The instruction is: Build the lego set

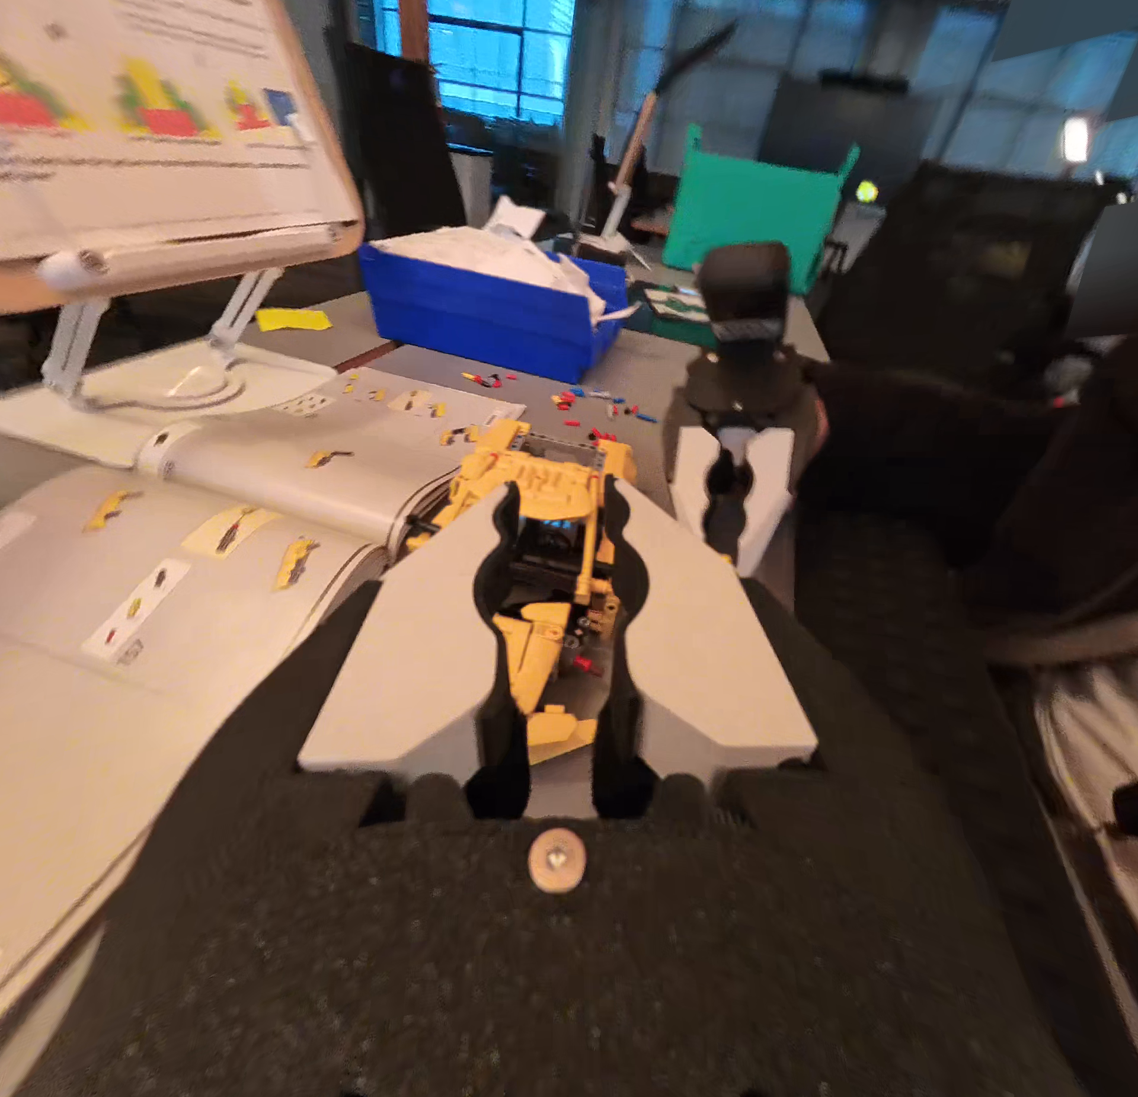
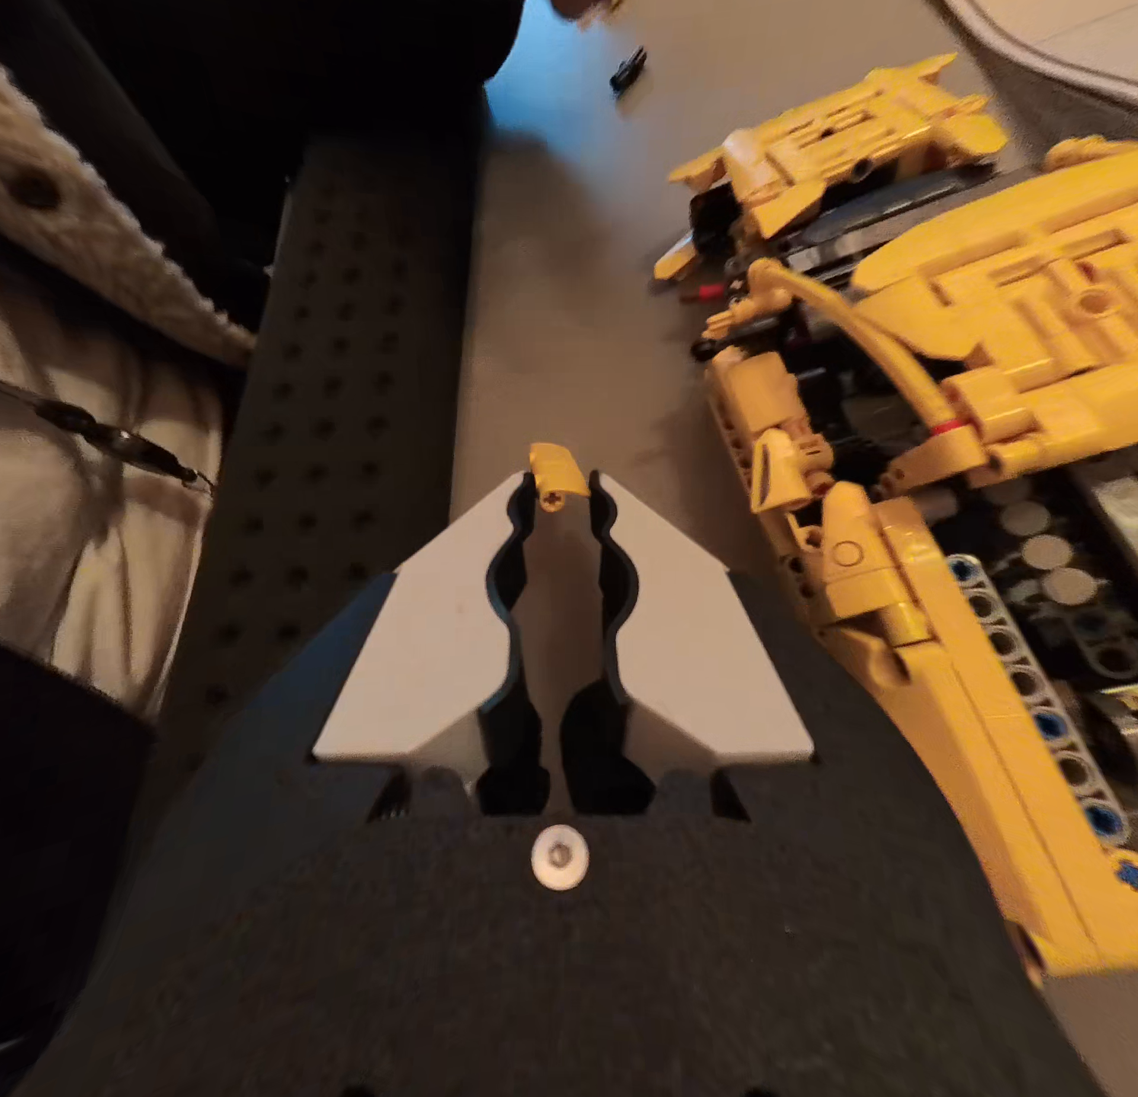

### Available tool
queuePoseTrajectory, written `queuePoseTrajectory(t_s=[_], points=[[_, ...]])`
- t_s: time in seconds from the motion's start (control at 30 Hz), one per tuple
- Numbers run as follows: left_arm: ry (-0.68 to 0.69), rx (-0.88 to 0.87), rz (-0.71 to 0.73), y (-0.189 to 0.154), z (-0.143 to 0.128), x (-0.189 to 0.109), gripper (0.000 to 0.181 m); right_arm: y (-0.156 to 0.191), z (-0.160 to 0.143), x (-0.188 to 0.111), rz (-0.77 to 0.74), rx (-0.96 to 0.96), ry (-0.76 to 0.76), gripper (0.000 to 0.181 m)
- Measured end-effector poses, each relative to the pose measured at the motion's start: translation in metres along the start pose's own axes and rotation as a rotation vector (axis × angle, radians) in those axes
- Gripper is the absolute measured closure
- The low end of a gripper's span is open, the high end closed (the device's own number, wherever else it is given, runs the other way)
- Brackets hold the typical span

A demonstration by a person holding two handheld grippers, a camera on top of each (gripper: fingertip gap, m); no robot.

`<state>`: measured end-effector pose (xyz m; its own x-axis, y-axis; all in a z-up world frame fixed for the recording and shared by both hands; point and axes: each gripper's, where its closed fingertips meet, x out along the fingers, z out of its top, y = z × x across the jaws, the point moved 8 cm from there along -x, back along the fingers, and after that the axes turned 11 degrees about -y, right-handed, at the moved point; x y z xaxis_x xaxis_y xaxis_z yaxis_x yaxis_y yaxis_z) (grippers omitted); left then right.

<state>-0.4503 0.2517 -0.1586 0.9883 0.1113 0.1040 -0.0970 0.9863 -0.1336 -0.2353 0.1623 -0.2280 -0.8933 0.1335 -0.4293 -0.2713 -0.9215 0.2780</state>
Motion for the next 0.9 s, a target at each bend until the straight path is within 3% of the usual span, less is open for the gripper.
queuePoseTrajectory(t_s=[0.27,0.47,0.57,0.67,0.83,0.9], points=[[0.160,-0.177,0.463,0.068,-0.030,-0.022,0.155,-0.001,-0.018,0.011,0.046,-0.058,0.111,0.164],[0.138,-0.188,0.465,0.072,-0.029,-0.025,0.156,-0.002,-0.018,0.011,0.032,-0.090,0.107,0.164],[0.145,-0.172,0.460,0.071,-0.030,-0.024,0.156,-0.004,-0.015,0.002,-0.023,-0.083,0.096,0.154],[0.128,-0.151,0.433,0.066,-0.026,-0.022,0.156,-0.005,-0.015,-0.038,-0.173,-0.009,-0.020,0.152],[0.105,-0.147,0.381,0.060,-0.021,-0.020,0.156,-0.027,-0.055,-0.160,-0.824,0.128,-0.246,0.156],[0.112,-0.150,0.373,0.059,-0.023,-0.019,0.156,-0.034,-0.070,-0.197,-0.980,0.201,-0.277,0.152]])
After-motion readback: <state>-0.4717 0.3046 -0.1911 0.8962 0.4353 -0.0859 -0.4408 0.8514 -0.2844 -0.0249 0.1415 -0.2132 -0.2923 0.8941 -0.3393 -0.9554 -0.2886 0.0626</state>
